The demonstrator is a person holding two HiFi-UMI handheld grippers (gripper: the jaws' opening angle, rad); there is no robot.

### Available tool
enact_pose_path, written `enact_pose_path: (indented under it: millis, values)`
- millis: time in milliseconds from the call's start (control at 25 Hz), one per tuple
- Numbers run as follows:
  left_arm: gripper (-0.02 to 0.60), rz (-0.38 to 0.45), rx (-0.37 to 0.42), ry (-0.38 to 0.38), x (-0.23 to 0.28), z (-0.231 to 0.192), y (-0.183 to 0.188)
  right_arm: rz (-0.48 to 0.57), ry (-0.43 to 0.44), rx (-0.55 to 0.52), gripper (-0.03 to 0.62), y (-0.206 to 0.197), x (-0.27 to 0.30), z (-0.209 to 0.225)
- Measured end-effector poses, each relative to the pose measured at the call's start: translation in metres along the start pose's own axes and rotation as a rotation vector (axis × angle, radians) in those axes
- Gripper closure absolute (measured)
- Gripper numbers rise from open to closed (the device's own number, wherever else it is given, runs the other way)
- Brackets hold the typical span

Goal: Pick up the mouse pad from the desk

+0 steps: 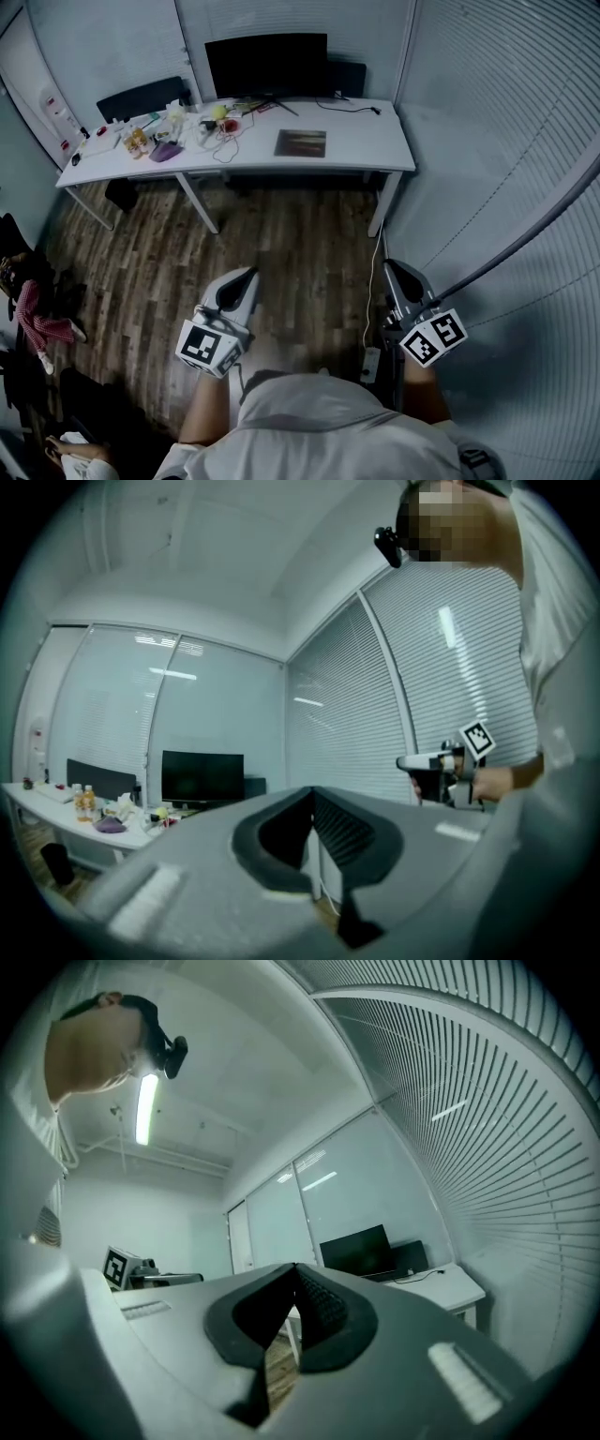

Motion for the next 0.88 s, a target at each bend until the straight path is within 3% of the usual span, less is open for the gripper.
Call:
enact_pose_path:
  millis: [160,360,520,880]
  values:
    - [0.580,-0.020,-0.009,0.009,0.010,0.011,-0.007,0.024,0.094,0.010,0.591,-0.006,0.002,0.004]
    - [0.580,-0.045,-0.045,0.044,0.019,-0.007,-0.020,-0.048,0.106,0.003,0.591,-0.029,0.031,0.011]
    - [0.580,-0.031,-0.041,0.036,0.043,-0.025,-0.022,-0.070,0.076,0.077,0.591,-0.041,0.048,0.036]
    - [0.580,-0.011,-0.071,-0.015,0.120,-0.127,-0.024,-0.161,-0.034,-0.003,0.591,-0.060,0.143,0.085]
Point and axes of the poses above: the fingertips, and each gripper's own axes: x forward along the fingers, z to its right, y out of its top, the point moved 4 cm from there along -x, backward along the fingers, and after that the axes turned 9 degrees about -x, right-handed, at the moved point
